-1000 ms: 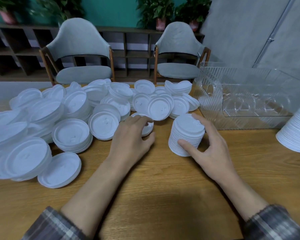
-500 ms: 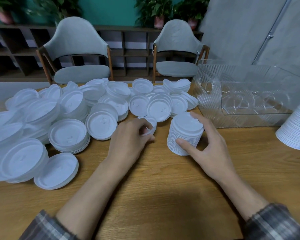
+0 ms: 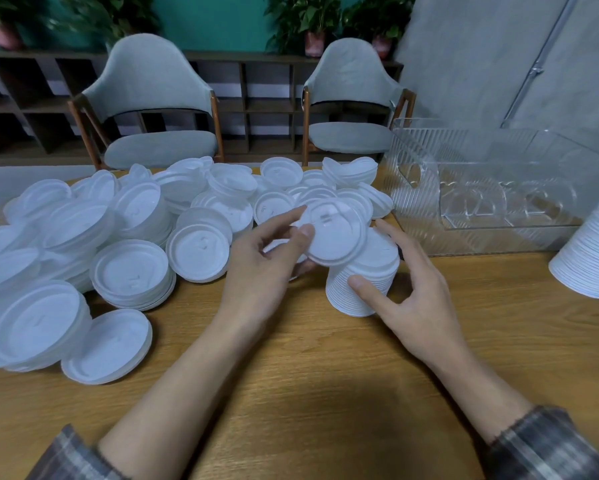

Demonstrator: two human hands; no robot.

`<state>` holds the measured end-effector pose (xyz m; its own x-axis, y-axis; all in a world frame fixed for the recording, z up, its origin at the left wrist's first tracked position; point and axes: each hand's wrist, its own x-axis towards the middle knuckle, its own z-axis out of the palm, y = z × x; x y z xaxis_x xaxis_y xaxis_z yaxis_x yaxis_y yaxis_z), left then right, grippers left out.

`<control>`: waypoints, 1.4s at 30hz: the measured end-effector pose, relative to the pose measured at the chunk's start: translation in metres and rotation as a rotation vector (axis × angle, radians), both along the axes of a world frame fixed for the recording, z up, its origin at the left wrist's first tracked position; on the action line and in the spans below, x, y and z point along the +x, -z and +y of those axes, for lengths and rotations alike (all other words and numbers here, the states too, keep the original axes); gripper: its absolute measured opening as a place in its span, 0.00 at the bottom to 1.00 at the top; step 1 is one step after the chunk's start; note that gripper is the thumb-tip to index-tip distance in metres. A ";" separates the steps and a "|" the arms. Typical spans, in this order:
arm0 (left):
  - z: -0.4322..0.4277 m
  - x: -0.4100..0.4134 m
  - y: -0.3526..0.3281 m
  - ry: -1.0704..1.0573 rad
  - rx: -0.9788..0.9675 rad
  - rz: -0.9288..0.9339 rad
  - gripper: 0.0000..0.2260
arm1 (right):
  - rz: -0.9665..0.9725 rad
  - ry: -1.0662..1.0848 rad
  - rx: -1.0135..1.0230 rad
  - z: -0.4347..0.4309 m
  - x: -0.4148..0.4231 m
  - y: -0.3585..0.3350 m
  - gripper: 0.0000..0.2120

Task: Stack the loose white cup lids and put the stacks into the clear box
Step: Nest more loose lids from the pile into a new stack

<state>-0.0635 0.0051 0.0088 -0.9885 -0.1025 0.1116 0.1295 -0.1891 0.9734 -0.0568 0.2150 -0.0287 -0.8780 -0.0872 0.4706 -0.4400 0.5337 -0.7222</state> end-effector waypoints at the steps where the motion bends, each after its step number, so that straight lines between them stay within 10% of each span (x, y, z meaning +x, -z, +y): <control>1: 0.003 0.001 0.002 0.026 -0.012 -0.001 0.13 | 0.006 -0.012 0.003 -0.001 0.001 0.000 0.36; 10: 0.010 -0.001 0.010 -0.037 -0.248 0.159 0.05 | 0.006 -0.120 -0.001 -0.006 0.003 0.003 0.42; 18: 0.016 0.006 0.013 0.038 -0.564 0.214 0.25 | 0.029 -0.113 0.015 -0.007 0.004 0.002 0.38; 42: 0.007 0.004 0.015 0.133 -0.531 0.228 0.25 | 0.035 -0.094 -0.013 -0.004 0.004 0.003 0.35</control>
<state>-0.0597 0.0120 -0.0057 -0.9341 0.1483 0.3247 0.3549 0.2875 0.8896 -0.0526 0.2106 -0.0315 -0.8491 -0.1618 0.5029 -0.5130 0.4797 -0.7118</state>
